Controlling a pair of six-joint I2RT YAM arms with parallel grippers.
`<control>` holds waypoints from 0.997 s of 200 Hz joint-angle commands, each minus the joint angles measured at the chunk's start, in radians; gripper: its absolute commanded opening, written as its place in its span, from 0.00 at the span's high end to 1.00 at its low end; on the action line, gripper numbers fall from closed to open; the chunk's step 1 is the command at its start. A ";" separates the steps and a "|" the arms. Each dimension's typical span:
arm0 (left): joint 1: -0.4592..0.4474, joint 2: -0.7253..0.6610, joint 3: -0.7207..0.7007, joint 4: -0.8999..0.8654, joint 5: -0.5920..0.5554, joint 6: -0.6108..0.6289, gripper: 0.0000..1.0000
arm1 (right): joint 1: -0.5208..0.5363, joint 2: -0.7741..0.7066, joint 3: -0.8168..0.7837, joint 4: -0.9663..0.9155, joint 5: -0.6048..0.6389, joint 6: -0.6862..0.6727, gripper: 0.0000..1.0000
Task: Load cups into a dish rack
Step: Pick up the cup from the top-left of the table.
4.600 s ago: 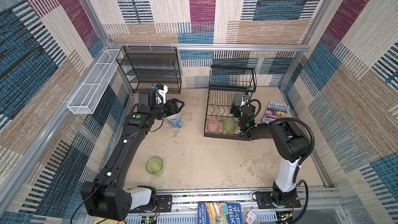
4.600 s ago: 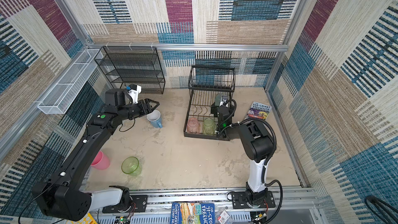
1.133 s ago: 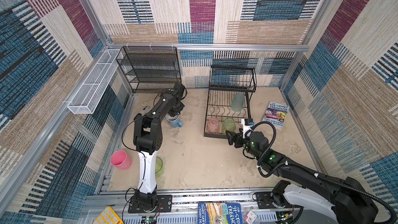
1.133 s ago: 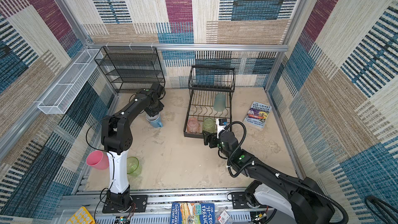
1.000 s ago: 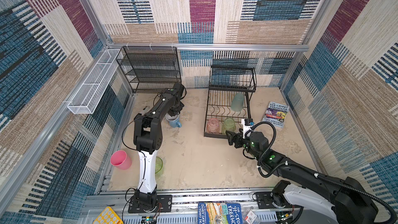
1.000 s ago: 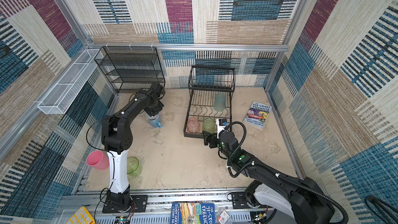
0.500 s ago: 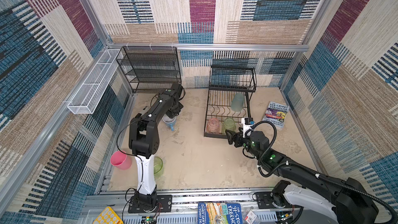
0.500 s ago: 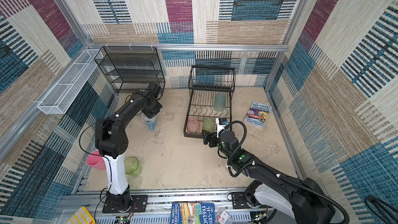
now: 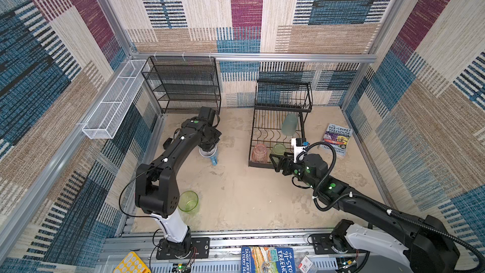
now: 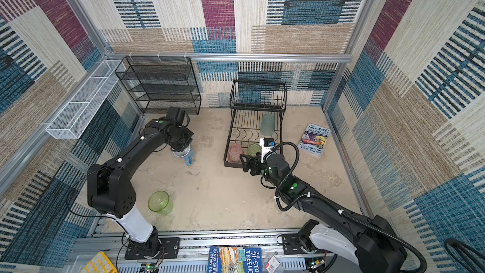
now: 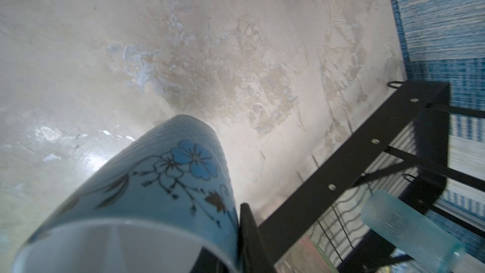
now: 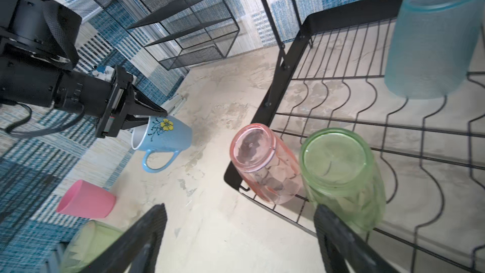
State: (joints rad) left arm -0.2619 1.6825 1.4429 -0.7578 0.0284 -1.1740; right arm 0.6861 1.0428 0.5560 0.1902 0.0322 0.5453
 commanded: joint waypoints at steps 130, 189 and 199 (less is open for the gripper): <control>0.000 -0.416 -0.430 0.742 0.384 -0.536 0.97 | 0.066 0.150 0.113 0.271 -0.213 0.639 0.10; 0.000 -0.406 -0.540 1.061 0.454 -0.726 0.97 | 0.066 0.236 0.149 0.354 -0.263 0.758 0.14; -0.001 -0.401 -0.552 1.098 0.465 -0.751 0.97 | 0.066 0.260 0.158 0.369 -0.266 0.774 0.15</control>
State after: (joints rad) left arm -0.2623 1.2758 0.9108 0.1204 0.4328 -1.8172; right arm 0.7513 1.2675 0.6918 0.4786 -0.1997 1.2556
